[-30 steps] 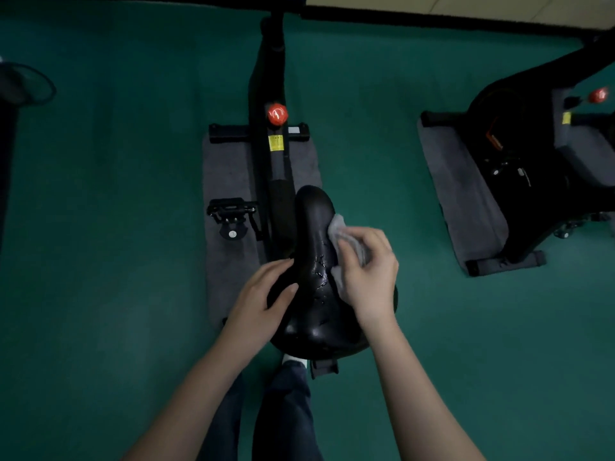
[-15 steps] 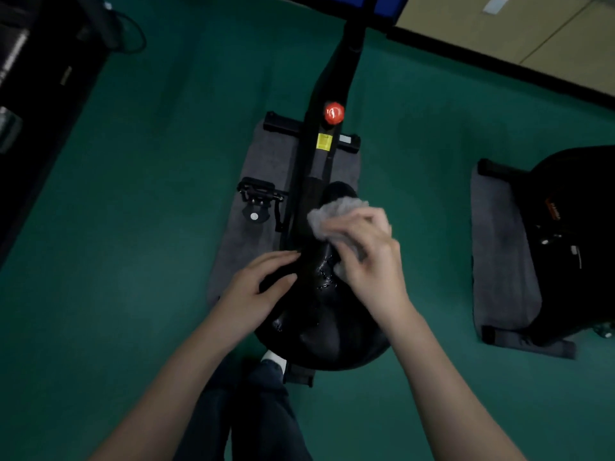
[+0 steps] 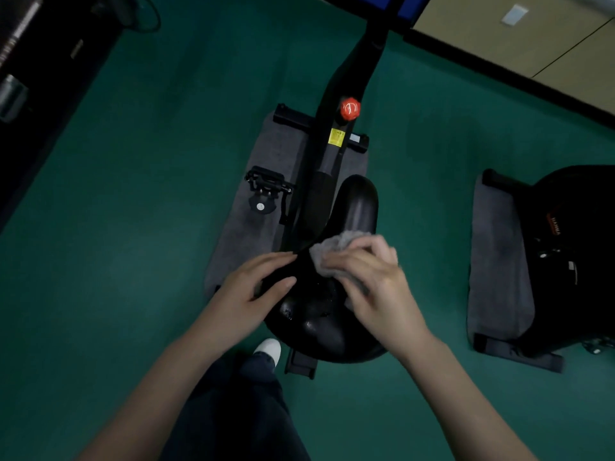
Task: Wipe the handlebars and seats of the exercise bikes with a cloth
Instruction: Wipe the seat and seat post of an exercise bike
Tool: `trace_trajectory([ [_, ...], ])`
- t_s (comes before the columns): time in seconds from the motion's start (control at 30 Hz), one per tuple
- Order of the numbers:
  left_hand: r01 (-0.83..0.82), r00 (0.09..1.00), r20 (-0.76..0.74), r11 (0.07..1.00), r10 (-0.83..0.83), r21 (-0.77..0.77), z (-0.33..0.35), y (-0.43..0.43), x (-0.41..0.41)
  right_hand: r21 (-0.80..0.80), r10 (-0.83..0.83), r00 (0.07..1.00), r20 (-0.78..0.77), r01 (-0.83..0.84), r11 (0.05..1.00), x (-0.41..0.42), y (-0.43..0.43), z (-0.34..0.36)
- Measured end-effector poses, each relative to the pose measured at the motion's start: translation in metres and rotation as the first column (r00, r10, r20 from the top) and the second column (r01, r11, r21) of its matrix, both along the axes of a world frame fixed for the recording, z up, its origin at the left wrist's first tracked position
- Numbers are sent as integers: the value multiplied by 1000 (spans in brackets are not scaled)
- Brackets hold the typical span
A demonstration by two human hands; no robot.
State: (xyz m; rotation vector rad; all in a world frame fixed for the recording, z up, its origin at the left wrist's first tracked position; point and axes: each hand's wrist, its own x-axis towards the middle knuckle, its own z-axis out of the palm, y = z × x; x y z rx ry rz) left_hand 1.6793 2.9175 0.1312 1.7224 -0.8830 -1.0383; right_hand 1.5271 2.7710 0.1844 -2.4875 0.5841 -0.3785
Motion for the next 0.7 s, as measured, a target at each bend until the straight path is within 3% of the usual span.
trace_trajectory([
  [0.2, -55, 996, -64, 998, 54, -21, -2, 5, -3, 20, -128, 991, 29, 128, 992, -5, 16, 3],
  [0.4, -47, 995, -89, 999, 46, -12, -6, 7, -2, 105, -2, 1000, 29, -1, 994, -33, 40, 1],
  [0.5, -43, 993, -113, 999, 42, -2, -6, 8, -3, 23, -189, 981, 42, 188, 982, -48, 30, 1],
  [0.6, -53, 991, -119, 999, 53, 1, -7, 9, -4, 58, -482, 868, 117, 479, 876, -42, 28, -2],
  [0.7, -67, 991, -112, 998, 66, -8, -6, 9, -5, 39, -473, 867, 157, 473, 880, -25, 49, -5],
])
